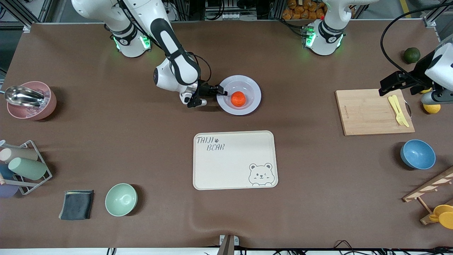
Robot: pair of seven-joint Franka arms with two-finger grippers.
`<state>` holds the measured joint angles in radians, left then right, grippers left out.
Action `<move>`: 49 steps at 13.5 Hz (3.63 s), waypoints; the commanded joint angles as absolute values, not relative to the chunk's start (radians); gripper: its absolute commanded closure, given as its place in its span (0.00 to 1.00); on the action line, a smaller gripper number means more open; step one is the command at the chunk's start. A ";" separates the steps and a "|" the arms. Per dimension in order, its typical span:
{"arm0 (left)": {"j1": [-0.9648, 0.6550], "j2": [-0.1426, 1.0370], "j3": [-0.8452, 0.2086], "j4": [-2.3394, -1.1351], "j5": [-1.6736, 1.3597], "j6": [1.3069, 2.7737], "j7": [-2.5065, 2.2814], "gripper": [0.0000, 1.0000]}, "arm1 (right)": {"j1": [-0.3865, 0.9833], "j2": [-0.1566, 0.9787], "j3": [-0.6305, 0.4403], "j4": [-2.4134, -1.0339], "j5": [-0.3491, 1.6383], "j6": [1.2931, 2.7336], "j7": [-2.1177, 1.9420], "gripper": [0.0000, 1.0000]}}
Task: Place orange and plate with both arms
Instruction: 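Close the right gripper on the plate rim, then slide the plate with the right gripper onto the bear tray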
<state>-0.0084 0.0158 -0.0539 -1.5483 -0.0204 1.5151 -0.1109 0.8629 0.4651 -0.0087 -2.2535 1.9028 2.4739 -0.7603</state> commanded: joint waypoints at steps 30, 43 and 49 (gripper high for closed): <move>-0.006 0.011 -0.054 -1.585 -0.023 1.528 -0.086 0.00 | 0.637 0.629 -0.031 -1.856 1.888 2.617 -0.629 1.00; -0.005 0.011 -0.054 -1.586 -0.023 1.528 -0.086 0.00 | 0.629 0.745 -0.060 -1.766 1.878 2.619 -0.661 1.00; -0.005 0.012 -0.054 -1.586 -0.023 1.528 -0.086 0.00 | 0.624 0.733 -0.074 -1.763 1.852 2.637 -0.653 0.00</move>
